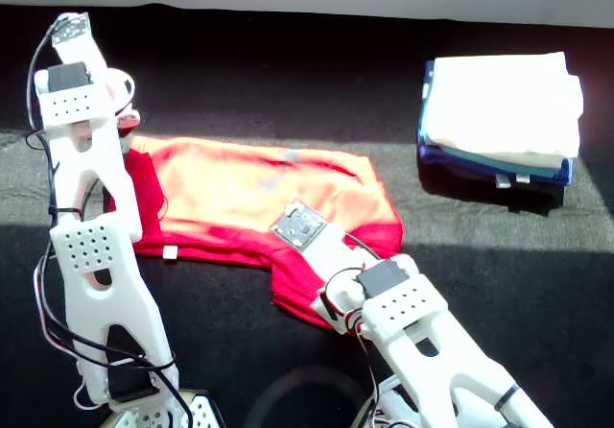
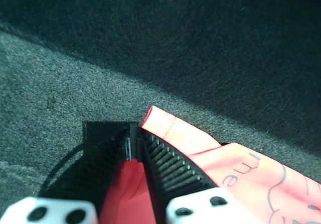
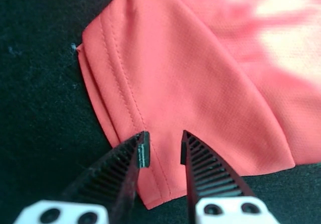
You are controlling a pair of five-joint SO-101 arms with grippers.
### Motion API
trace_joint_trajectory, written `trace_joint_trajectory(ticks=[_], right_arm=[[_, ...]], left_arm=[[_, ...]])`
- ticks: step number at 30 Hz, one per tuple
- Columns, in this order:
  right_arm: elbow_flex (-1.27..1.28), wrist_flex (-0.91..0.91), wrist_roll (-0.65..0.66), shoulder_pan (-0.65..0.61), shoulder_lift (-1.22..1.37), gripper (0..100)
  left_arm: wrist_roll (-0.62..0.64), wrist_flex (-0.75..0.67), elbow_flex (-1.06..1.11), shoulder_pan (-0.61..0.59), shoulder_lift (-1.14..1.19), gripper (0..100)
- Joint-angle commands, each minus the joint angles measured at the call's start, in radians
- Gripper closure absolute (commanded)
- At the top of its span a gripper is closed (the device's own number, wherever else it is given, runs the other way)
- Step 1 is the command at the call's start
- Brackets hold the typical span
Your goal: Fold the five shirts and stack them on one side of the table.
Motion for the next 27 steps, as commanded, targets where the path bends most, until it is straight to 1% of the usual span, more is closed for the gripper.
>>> trace_joint_trajectory(ticks=[1,7,14,17,20,27], right_arm=[[-0.005,-0.013,0.012,-0.004,-0.027,88.7],[-0.010,-0.013,0.008,-0.004,-0.027,88.7],[-0.008,-0.028,0.008,-0.004,-0.031,88.7],[0.001,-0.074,0.006,-0.004,-0.025,88.7],[-0.002,-0.081,0.006,-0.004,-0.030,88.7],[-0.002,-0.081,0.011,-0.004,-0.028,88.7]], left_arm=[[0.005,0.092,-0.127,0.045,-0.012,99],[0.003,0.100,-0.114,0.081,0.024,99],[0.002,0.095,-0.117,0.058,0.119,99],[0.002,0.058,-0.116,0.058,0.137,99],[-0.002,0.025,-0.116,0.058,0.156,99],[-0.003,0.005,-0.116,-0.012,0.188,99]])
